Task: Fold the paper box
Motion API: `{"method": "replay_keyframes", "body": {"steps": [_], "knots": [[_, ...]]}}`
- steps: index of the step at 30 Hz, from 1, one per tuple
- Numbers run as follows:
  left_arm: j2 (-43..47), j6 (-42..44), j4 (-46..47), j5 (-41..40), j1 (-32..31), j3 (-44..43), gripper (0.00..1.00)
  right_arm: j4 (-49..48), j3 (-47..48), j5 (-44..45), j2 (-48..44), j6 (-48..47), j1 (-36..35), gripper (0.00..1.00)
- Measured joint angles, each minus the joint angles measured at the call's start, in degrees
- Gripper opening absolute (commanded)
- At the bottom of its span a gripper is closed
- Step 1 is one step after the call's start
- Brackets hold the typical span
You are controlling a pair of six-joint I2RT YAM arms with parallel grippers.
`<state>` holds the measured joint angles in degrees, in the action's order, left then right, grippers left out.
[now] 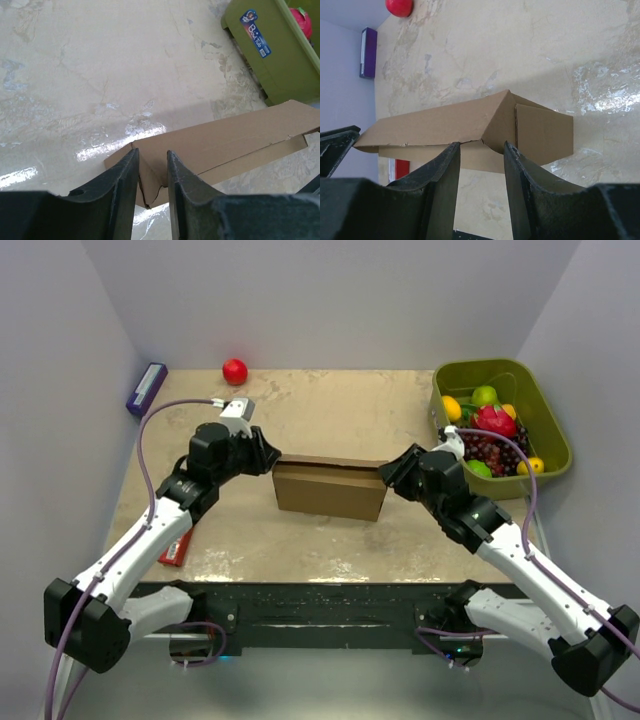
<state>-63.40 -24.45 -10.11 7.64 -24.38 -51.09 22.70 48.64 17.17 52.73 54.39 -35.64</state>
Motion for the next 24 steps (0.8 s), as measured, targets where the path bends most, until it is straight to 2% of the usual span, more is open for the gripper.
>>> {"method": "replay_keyframes", "body": {"steps": [5,7,15,24], "knots": [[1.42,-0.59,2.05,0.96,0.0,3.06,0.29,0.02,-0.15,0.04,0.0,0.0,-0.04,0.43],[2.03,-0.85,2.73,1.14,0.0,4.26,0.28,0.13,-0.24,0.04,0.02,-0.02,-0.09,0.47],[3.32,-1.07,3.39,0.94,0.0,6.1,0.27,3.82,0.92,0.55,0.46,-2.32,-0.09,0.71],[3.69,-0.98,3.34,0.7,0.0,6.47,0.27,8.96,11.89,0.44,5.49,-8.59,0.63,0.73]]}}
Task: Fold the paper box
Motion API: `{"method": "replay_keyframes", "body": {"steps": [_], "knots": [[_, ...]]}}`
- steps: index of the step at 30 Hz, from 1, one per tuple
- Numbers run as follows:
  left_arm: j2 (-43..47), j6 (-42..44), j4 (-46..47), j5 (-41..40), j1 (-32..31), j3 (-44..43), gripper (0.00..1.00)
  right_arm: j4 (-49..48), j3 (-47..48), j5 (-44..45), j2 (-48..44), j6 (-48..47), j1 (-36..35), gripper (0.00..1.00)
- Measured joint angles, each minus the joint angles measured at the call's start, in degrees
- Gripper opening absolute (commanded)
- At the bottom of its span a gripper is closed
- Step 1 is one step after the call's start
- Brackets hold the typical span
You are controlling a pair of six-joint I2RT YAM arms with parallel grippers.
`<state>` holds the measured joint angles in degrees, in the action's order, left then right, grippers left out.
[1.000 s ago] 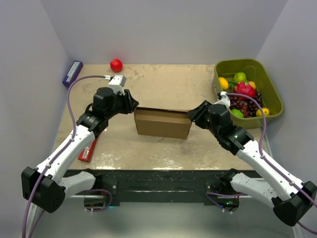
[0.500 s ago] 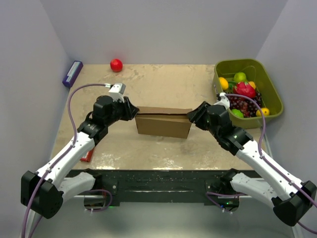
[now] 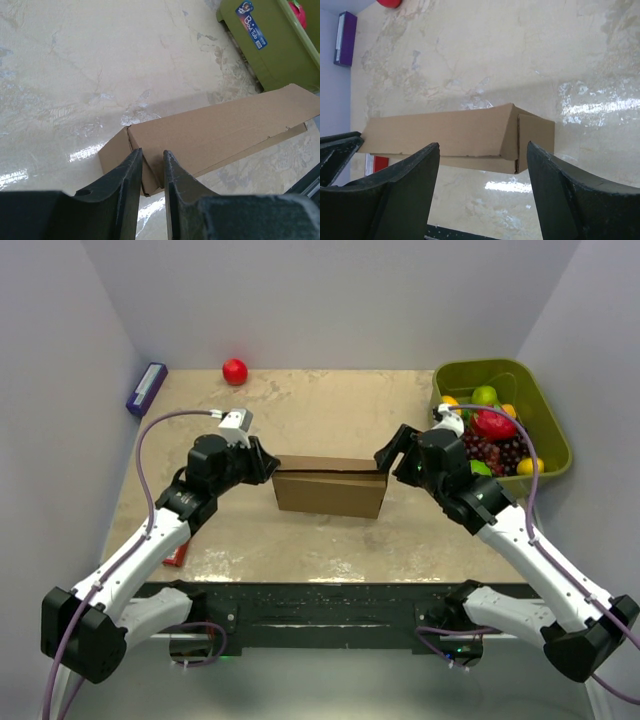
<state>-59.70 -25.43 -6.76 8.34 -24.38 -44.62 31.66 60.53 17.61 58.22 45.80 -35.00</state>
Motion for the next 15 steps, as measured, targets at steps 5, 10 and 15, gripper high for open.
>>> {"method": "replay_keyframes", "body": {"steps": [5,10,15], "knots": [[0.46,0.04,0.09,-0.2,0.0,0.44,0.27,0.24,0.74,-0.81,0.9,-2.14,2.6,0.68],[0.55,0.09,0.07,-0.46,0.0,0.48,0.27,-0.15,-0.44,-1.86,1.42,-2.84,3.26,0.57],[0.52,0.13,0.07,-0.48,-0.02,0.48,0.27,-0.9,-4.35,-3.96,1.4,-2.34,3.26,0.5]]}}
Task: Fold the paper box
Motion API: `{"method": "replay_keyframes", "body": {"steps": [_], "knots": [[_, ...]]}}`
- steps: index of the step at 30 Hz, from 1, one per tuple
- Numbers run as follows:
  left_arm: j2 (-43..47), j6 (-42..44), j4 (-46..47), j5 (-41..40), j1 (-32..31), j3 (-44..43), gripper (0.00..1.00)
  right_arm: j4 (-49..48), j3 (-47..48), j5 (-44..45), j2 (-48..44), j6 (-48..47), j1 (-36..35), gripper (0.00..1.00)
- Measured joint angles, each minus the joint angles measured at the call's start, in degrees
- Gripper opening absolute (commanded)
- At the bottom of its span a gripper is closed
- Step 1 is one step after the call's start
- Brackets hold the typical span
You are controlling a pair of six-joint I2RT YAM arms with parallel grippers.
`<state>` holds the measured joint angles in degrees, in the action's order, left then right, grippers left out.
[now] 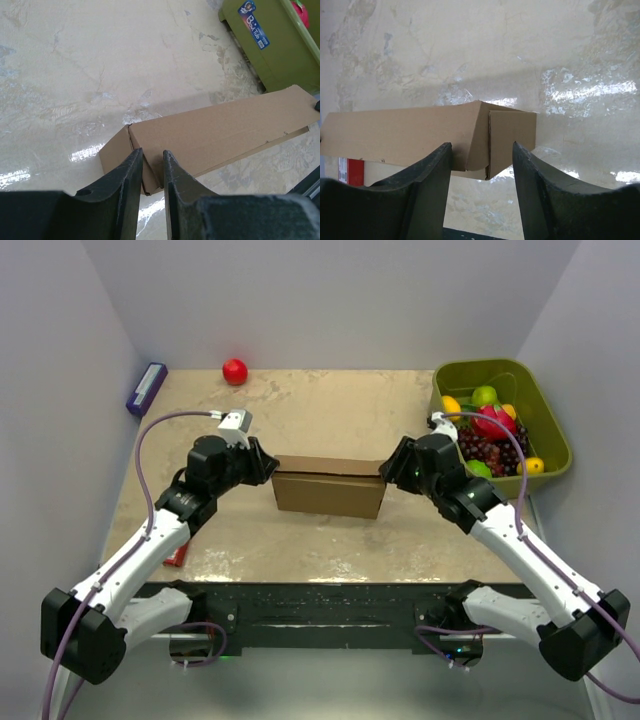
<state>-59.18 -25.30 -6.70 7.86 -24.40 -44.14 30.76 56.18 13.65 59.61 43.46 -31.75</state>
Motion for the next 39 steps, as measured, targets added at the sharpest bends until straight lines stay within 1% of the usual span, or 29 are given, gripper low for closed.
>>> {"method": "replay_keyframes", "body": {"steps": [8,14,17,18,20,21,25,32,39], "knots": [[-0.11,0.79,0.13,0.07,0.0,0.44,0.26,-3.76,-4.17,-1.64,-1.84,1.42,0.0,0.44],[-0.09,0.94,1.11,0.07,0.0,1.49,0.25,-5.6,-6.51,-1.86,-2.47,1.99,0.0,0.42],[-0.09,1.09,1.36,0.04,-0.02,1.7,0.31,-6.4,-7.32,-2.03,-2.78,2.25,-0.02,0.41],[-0.09,1.25,1.36,0.02,-0.02,1.7,0.35,-6.56,-7.45,-2.08,-2.8,2.36,0.0,0.41],[-0.13,2.03,0.98,-0.24,-0.02,1.38,0.4,-6.84,-7.69,-2.14,-2.8,2.4,0.0,0.41],[-0.26,2.43,0.33,-0.5,-0.02,0.87,0.44,-6.91,-7.69,-2.16,-2.75,2.4,0.0,0.41],[-1.64,4.17,-4.26,-2.23,0.0,-2.67,0.49,-7.21,-7.8,-2.14,-2.78,2.45,0.0,0.41],[-1.84,4.92,-7.54,-3.56,0.13,-4.22,0.49,-7.41,-7.93,-2.16,-2.86,2.58,0.0,0.41],[-1.4,3.89,-5.77,-2.16,0.63,-2.8,0.44,-7.39,-7.98,-2.19,-3.02,2.56,0.0,0.41]]}}
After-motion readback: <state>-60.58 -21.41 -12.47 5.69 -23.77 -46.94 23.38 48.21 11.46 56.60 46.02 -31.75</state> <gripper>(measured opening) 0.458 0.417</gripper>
